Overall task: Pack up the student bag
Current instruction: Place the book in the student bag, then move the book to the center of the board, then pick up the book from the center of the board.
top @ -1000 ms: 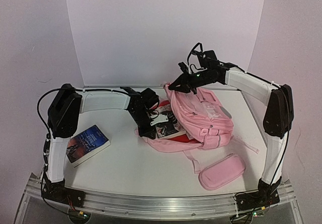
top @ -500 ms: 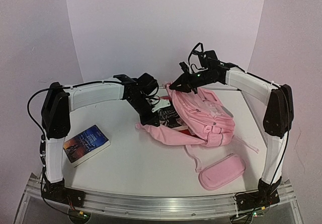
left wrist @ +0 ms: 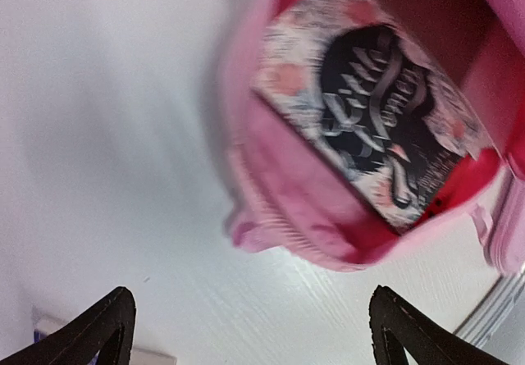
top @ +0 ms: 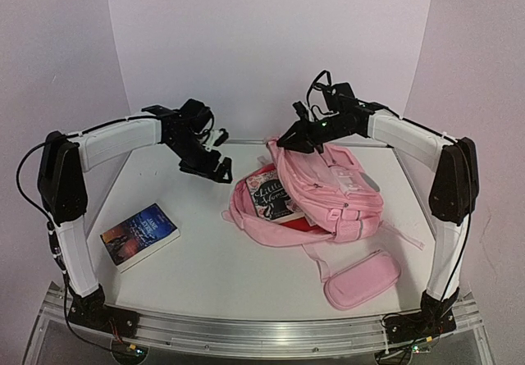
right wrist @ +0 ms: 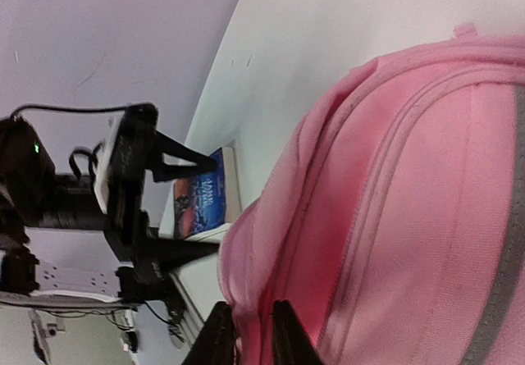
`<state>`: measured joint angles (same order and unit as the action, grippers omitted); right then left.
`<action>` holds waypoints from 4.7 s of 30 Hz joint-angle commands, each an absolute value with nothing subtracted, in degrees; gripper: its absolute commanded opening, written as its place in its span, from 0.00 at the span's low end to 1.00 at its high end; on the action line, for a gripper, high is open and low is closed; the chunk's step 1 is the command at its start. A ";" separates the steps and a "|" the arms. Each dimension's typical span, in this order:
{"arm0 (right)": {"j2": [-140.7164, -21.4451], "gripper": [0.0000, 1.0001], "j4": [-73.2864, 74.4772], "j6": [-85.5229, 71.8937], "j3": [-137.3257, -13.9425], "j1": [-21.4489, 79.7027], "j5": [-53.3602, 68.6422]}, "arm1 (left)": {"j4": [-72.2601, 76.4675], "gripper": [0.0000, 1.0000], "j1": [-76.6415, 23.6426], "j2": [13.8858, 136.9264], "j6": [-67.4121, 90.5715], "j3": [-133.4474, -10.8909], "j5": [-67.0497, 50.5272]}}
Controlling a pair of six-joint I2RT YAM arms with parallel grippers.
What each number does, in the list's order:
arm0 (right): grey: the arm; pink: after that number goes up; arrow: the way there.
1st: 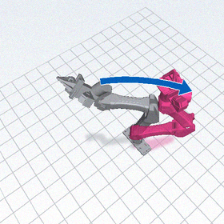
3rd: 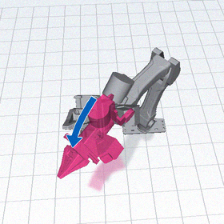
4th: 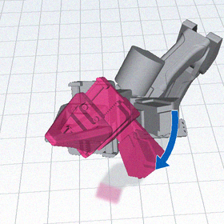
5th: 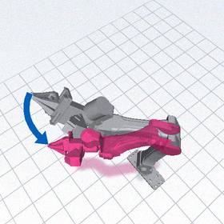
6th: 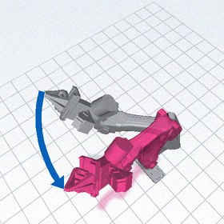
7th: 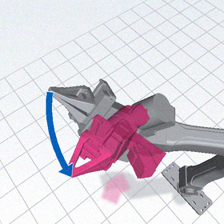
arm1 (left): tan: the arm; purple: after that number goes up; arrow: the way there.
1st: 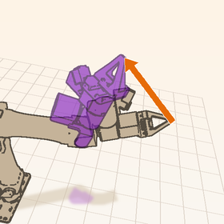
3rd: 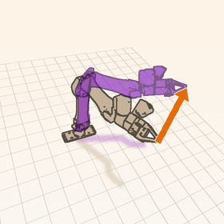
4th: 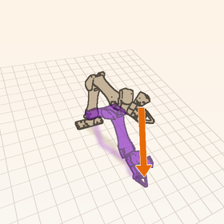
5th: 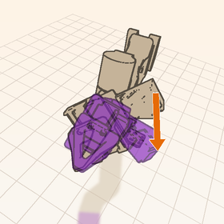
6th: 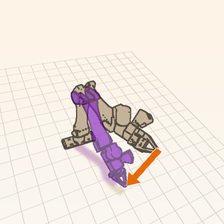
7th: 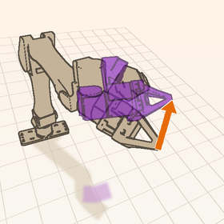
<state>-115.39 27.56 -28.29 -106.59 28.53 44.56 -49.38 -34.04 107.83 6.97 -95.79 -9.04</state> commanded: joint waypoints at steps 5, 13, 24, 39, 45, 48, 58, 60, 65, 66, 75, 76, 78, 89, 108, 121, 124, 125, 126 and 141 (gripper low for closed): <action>-113.60 0.76 29.91 -22.54 -107.81 27.87 34.88 | -56.60 1.00 -28.57 96.68 47.79 -76.64 -1.06; -113.10 0.98 30.71 -17.40 -109.77 29.61 32.88 | -65.23 1.00 -22.80 87.85 63.73 -64.65 6.80; -112.84 0.98 30.50 -14.26 -108.41 32.29 35.71 | -63.13 1.00 -16.94 73.94 73.79 -46.98 9.57; -112.73 0.98 30.71 -14.36 -108.30 32.29 39.50 | -35.17 1.00 -13.15 73.78 66.18 -37.18 5.24; -112.69 0.98 30.63 -14.24 -107.72 32.42 39.87 | -24.82 1.00 -20.54 83.99 63.20 -44.48 -1.11; -113.11 0.98 30.59 -14.16 -108.07 32.83 39.81 | -21.69 1.00 -25.33 89.99 61.29 -50.85 -5.91; -115.55 0.97 30.12 -14.26 -109.09 38.75 37.51 | -29.98 1.00 -15.10 92.63 47.45 -68.74 -9.02; -116.85 0.96 29.51 -14.68 -109.73 40.43 36.34 | -33.81 1.00 -13.60 97.01 42.81 -74.40 -8.25; -122.42 0.93 27.62 -17.24 -114.38 43.22 34.72 | -38.95 1.00 -11.55 109.86 36.08 -86.55 -10.00; -123.78 0.93 27.33 -17.60 -115.59 43.58 34.36 | -39.90 1.00 -11.54 112.06 34.80 -88.65 -9.87; -134.67 0.91 24.34 -21.40 -127.50 46.97 29.92 | -40.42 0.99 -10.57 120.18 29.65 -91.85 -13.68; -135.90 0.91 24.13 -21.61 -128.53 47.50 29.08 | -39.54 0.98 -10.47 120.13 29.51 -90.61 -15.21; -138.34 0.91 23.77 -22.16 -130.38 48.16 28.45 | -38.14 0.95 -10.44 119.86 29.36 -87.98 -18.25; -147.19 0.83 22.94 -24.08 -131.72 48.96 26.73 | -23.28 0.61 -10.63 107.45 36.86 -67.30 -30.48; -157.68 0.67 22.69 -21.92 -132.49 50.15 24.76 | 3.64 0.65 -9.85 111.38 49.08 -59.86 -45.07; -156.80 0.47 21.88 -19.66 -131.66 50.12 30.50 | 31.24 0.45 -13.65 105.40 59.10 -53.57 -64.13; -156.26 0.47 21.88 -19.02 -131.05 50.13 30.51 | 37.43 0.47 -13.68 107.70 63.51 -51.57 -65.11; -156.06 0.46 21.88 -18.81 -130.83 50.11 30.51 | 37.56 0.49 -13.68 108.75 63.92 -51.54 -64.93; -155.92 0.45 21.88 -18.59 -130.55 50.11 30.50 | 37.11 0.53 -13.67 109.71 63.88 -51.66 -64.49; -154.24 0.38 22.05 -16.72 -129.67 50.12 30.78 | 31.28 0.39 -15.83 112.16 60.99 -56.44 -63.66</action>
